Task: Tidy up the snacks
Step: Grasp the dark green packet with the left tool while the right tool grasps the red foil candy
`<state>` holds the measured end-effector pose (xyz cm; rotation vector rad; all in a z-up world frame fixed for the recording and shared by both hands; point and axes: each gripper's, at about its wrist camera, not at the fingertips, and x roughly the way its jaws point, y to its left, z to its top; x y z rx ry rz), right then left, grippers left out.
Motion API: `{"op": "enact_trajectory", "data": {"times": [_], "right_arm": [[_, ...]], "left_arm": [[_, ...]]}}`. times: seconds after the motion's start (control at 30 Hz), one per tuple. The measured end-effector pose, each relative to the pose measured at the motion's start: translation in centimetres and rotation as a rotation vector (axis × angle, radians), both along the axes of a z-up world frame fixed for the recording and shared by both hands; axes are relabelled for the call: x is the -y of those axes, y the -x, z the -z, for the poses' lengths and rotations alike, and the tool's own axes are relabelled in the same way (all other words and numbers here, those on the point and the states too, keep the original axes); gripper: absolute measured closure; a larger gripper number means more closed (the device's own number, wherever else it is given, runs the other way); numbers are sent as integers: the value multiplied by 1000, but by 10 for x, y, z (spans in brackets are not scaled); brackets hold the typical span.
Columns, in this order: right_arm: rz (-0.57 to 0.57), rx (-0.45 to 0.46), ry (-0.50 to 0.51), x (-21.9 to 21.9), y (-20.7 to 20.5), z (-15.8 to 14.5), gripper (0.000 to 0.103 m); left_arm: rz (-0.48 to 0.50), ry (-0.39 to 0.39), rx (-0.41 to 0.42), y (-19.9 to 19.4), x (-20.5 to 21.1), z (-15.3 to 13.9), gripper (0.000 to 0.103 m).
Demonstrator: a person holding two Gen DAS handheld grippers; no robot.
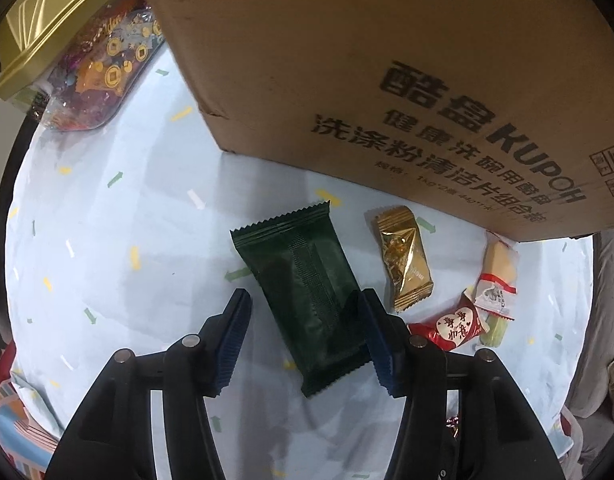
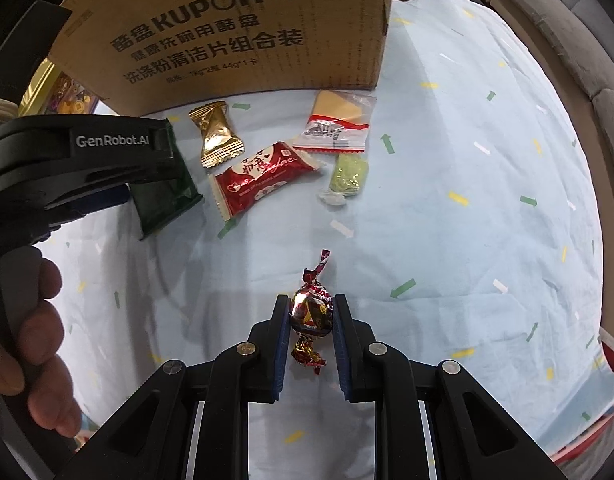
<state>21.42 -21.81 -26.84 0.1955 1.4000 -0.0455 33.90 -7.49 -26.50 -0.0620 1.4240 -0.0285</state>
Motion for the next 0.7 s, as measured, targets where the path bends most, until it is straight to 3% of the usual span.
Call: {"op": "enact_trajectory", "data": {"times": [0.23,0.4,0.7], "right_arm": [[13,-6,-10,2,-2,1,81],[17,-5,-16,5,-3,4,81],[15,3,-21,8,0,10,81]], "left_arm": [[15,-35,8,-4,20,13,46],[24,-45,46,1,20,11,56],[24,-31,63,30,-7,7,58]]}}
